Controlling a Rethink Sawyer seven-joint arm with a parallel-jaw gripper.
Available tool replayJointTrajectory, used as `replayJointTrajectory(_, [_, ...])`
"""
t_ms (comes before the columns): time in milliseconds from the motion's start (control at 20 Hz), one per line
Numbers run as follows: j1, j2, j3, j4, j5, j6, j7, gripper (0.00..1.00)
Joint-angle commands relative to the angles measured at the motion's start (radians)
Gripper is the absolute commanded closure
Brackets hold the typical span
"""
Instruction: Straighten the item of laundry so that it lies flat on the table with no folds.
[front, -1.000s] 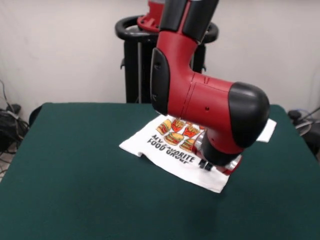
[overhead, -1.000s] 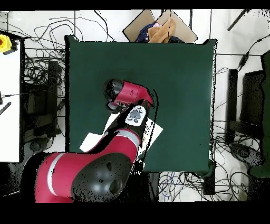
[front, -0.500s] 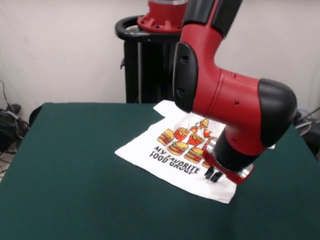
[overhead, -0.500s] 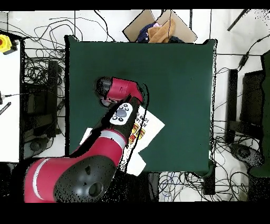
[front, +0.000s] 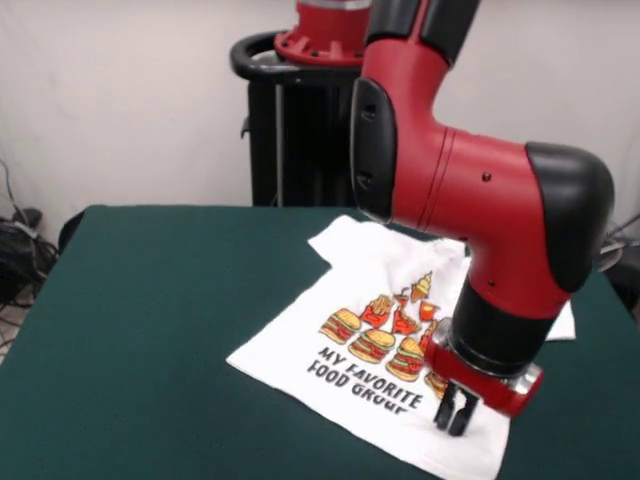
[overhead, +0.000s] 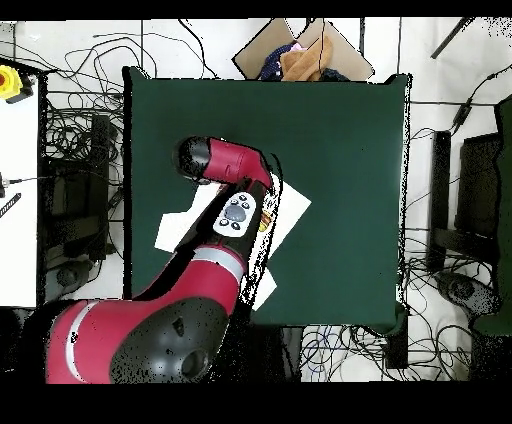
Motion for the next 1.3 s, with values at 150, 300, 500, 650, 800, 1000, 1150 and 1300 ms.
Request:
replayJointTrajectory(150, [-0.098,-0.156,0.152,0.151,-0.033,0.217,-0.022,1.0])
replayJointTrajectory(300, [-0.151,-0.234,0.176,0.227,-0.072,0.278,-0.128,1.0])
replayJointTrajectory(500, [-0.195,-0.31,0.219,0.352,-0.098,0.215,-0.175,1.0])
replayJointTrajectory(650, [-0.214,-0.387,0.249,0.436,-0.098,0.207,-0.158,1.0])
replayJointTrajectory(800, [-0.241,-0.456,0.263,0.533,-0.12,0.176,-0.159,1.0])
replayJointTrajectory(1000, [-0.302,-0.493,0.323,0.698,-0.175,-0.002,-0.189,1.0])
replayJointTrajectory(1150, [-0.355,-0.513,0.377,0.806,-0.237,-0.111,-0.209,1.0])
replayJointTrajectory(1300, [-0.392,-0.52,0.419,0.874,-0.302,-0.18,-0.178,1.0])
